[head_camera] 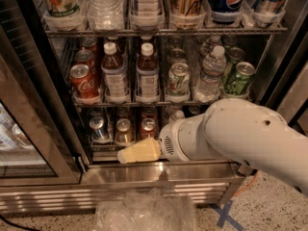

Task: Pick coke can from bottom shelf of fridge

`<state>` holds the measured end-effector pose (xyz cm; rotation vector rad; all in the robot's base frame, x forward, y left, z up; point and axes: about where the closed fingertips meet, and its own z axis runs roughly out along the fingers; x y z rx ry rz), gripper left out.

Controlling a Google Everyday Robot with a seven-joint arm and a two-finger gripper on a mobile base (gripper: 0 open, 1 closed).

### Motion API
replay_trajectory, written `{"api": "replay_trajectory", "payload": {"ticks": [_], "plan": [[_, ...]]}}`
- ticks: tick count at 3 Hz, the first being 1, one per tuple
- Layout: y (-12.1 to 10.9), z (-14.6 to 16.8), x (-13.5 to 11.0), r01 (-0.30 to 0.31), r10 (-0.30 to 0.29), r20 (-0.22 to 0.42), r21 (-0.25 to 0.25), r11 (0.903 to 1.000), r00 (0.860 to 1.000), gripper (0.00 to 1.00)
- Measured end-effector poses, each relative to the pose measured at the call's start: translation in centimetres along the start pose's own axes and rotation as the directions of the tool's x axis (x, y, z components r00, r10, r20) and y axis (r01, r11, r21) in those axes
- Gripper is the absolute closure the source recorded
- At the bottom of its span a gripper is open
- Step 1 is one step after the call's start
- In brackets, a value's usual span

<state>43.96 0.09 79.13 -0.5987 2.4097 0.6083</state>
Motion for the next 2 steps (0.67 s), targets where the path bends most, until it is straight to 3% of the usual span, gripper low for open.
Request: {"api": "replay_trajectory", "payload": {"ticks": [2], "plan": [[-0.1, 1.7, 0.5, -0.033, 0.033, 0.031, 0.006, 0.9994, 0.999, 0.00]]}}
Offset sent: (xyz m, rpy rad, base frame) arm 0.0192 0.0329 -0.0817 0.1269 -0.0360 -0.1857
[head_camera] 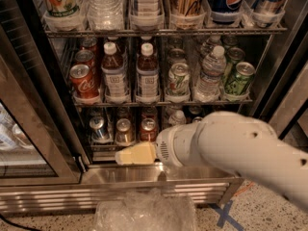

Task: Pick coke can from bottom shelf of fridge

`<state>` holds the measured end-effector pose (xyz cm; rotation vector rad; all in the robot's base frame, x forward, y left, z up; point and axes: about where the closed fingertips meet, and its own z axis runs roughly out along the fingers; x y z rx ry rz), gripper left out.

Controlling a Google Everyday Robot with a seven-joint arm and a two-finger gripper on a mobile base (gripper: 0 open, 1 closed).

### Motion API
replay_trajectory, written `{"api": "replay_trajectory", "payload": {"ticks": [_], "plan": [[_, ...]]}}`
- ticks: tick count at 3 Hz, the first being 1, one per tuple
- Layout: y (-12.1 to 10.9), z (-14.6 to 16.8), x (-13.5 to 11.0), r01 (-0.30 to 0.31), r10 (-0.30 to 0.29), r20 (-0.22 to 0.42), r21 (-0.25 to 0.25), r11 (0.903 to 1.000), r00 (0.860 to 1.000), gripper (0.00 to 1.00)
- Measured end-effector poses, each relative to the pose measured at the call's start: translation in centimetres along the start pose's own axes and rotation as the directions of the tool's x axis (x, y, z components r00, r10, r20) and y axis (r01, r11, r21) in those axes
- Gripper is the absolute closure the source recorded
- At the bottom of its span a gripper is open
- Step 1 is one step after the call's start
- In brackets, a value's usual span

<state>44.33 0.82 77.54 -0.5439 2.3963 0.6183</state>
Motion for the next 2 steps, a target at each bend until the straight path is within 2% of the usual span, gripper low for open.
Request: {"api": "replay_trajectory", "payload": {"ticks": [1, 2], "plan": [[0.9, 4.1, 5.4, -0.109, 0.109, -0.012, 0.015, 0.9939, 0.994, 0.00], [-0.8, 5.3, 9.7, -0.116, 0.116, 0.009, 0.092, 0.9889, 0.993, 0.00]]}}
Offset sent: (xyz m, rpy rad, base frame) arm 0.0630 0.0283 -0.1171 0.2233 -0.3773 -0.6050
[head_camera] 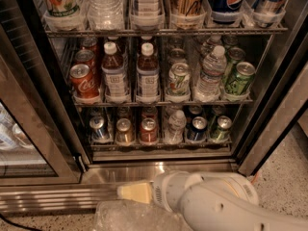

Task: Pick coke can from bottom shelf of fridge

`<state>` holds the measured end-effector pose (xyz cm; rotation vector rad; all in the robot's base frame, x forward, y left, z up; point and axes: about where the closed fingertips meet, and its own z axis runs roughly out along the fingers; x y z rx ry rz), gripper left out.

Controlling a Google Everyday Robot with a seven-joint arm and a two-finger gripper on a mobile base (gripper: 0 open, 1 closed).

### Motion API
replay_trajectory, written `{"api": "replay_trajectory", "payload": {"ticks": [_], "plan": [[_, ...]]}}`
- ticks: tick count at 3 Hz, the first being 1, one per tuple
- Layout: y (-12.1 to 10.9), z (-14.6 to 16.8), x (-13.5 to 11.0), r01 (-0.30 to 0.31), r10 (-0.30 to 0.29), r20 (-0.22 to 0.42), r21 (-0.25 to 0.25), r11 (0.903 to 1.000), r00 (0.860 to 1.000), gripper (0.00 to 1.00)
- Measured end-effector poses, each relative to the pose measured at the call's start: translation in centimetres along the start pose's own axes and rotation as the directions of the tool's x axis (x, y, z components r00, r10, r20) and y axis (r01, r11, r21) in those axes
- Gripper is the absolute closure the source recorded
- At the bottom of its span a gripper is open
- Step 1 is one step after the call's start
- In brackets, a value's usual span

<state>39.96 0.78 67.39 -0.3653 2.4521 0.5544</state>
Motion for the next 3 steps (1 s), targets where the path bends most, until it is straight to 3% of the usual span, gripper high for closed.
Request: {"api": "replay_trajectory", "payload": {"ticks": [1, 2, 3], "plan": [[-4.3, -2.7, -0.2, -0.085, 0.072, 0.146, 0.082, 0.9930, 0.987, 0.00], [-7.8, -4.0, -2.4, -0.256, 0.220, 0.317, 0.076, 0.9636, 0.922, 0.00], [-7.1, 1.8, -2.1, -0.275, 0.252, 0.318, 0.029, 0.9609, 0.914, 0.00]]}}
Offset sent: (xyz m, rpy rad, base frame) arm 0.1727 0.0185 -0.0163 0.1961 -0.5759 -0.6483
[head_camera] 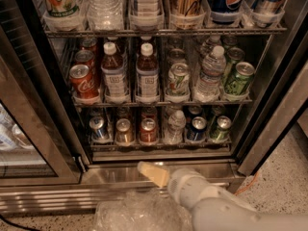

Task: Pick coke can from bottom shelf of fridge

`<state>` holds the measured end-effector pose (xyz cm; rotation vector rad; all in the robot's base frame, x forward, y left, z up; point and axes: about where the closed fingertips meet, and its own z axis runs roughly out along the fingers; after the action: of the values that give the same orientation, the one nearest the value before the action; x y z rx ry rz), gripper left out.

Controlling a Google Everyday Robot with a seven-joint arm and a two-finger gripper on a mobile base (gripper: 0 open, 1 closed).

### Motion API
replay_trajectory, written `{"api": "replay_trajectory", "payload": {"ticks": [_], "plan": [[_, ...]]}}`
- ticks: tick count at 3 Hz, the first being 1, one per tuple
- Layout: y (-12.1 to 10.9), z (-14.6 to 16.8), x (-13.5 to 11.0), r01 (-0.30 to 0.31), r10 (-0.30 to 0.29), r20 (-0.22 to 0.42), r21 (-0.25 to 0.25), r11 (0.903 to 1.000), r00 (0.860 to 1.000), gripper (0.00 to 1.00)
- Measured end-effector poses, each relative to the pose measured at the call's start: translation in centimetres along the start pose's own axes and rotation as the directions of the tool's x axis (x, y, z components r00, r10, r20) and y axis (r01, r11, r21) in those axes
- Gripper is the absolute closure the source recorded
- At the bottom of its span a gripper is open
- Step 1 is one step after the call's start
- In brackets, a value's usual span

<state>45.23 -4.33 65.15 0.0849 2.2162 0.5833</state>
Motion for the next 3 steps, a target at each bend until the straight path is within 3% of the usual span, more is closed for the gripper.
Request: {"api": "replay_trajectory", "payload": {"ticks": [1, 2, 3], "plan": [[4.3, 9.6, 1.5, -0.033, 0.034, 0.017, -0.053, 0.9981, 0.999, 0.00], [5.9, 13.8, 0.5, -0.049, 0.057, 0.110, -0.068, 0.9964, 0.992, 0.00], [5.9, 12.9, -1.0, -0.068, 0.081, 0.232, -0.065, 0.9956, 0.969, 0.00]]}}
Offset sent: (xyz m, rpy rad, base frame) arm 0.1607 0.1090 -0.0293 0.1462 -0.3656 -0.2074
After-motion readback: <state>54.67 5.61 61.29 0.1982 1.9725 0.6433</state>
